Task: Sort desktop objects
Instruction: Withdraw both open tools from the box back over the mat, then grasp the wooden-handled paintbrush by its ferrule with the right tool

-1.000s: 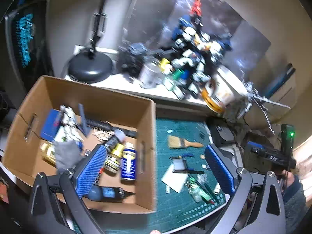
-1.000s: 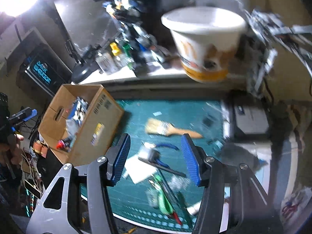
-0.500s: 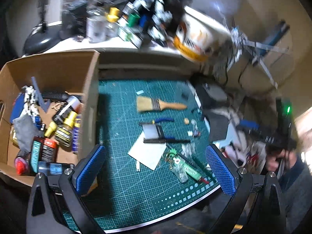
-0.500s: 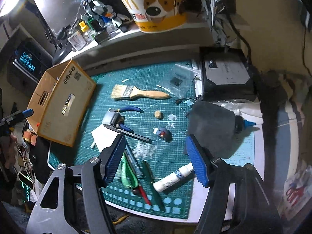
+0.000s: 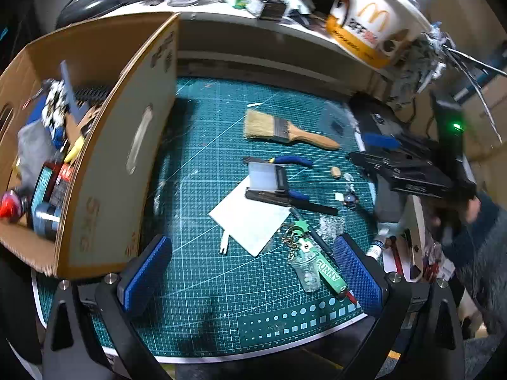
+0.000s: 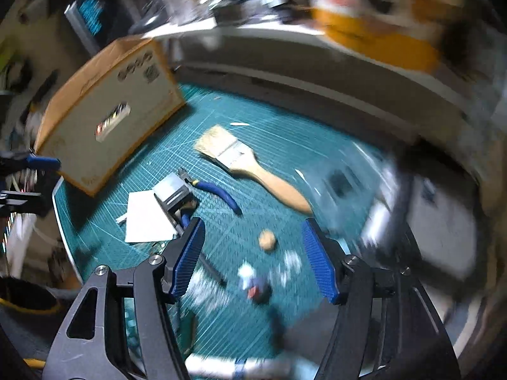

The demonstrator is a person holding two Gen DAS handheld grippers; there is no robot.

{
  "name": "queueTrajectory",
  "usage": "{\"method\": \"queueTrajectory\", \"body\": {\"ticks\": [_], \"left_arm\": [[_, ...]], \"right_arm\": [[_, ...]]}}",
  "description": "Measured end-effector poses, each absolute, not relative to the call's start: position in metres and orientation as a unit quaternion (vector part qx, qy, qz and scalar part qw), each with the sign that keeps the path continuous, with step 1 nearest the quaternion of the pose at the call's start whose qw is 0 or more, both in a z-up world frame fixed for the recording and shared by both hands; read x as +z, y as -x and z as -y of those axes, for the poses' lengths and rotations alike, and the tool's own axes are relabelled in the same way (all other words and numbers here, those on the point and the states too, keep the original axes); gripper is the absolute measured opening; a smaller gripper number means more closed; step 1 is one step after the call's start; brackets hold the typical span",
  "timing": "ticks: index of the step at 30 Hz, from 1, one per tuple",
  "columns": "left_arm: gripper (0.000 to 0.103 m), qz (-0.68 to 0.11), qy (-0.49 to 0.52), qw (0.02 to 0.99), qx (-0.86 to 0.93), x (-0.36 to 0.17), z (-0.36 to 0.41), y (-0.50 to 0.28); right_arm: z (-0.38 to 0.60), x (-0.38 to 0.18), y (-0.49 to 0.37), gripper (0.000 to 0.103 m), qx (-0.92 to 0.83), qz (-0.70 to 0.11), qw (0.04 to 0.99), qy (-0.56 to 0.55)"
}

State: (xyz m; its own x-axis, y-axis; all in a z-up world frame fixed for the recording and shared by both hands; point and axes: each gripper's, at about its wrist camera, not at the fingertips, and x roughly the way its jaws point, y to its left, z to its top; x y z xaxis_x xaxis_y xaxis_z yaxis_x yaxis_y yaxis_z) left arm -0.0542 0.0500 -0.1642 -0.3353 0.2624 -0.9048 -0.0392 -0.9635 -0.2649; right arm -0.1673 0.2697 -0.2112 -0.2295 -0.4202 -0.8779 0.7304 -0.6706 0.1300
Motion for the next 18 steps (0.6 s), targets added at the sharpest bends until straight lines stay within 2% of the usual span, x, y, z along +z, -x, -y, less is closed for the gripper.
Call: {"method": "queueTrajectory", "body": {"ticks": [3,9,13,15,18], "left_arm": [[0.103,0.113,0.567,0.072,0.813,-0.168,-0.047,0.052],[0.103,0.126,0.56,0.046,0.817,-0.172,-0.046,0.042],[0.103,0.131,0.567,0.033,0.812,-0.179,-0.048,0.041],[0.103,0.13,0.569,0.03,0.811,-0.18,-0.048,0.042],[0.103,0.117,0.572,0.027,0.812,-0.181,-0.049,0.047]], "right_arm": [[-0.237,-0.23,0.182,0.06,-0.747,-0.218,0.418,-0.469],[-0.192,-0.26,0.204,0.058,-0.706,-0.287,0.467,-0.448],[-0.18,-0.273,0.212,0.056,-0.693,-0.296,0.477,-0.452],[-0.176,-0.277,0.213,0.052,-0.691,-0.297,0.478,-0.454],[-0.172,-0.283,0.215,0.05,-0.687,-0.298,0.479,-0.458]]}}
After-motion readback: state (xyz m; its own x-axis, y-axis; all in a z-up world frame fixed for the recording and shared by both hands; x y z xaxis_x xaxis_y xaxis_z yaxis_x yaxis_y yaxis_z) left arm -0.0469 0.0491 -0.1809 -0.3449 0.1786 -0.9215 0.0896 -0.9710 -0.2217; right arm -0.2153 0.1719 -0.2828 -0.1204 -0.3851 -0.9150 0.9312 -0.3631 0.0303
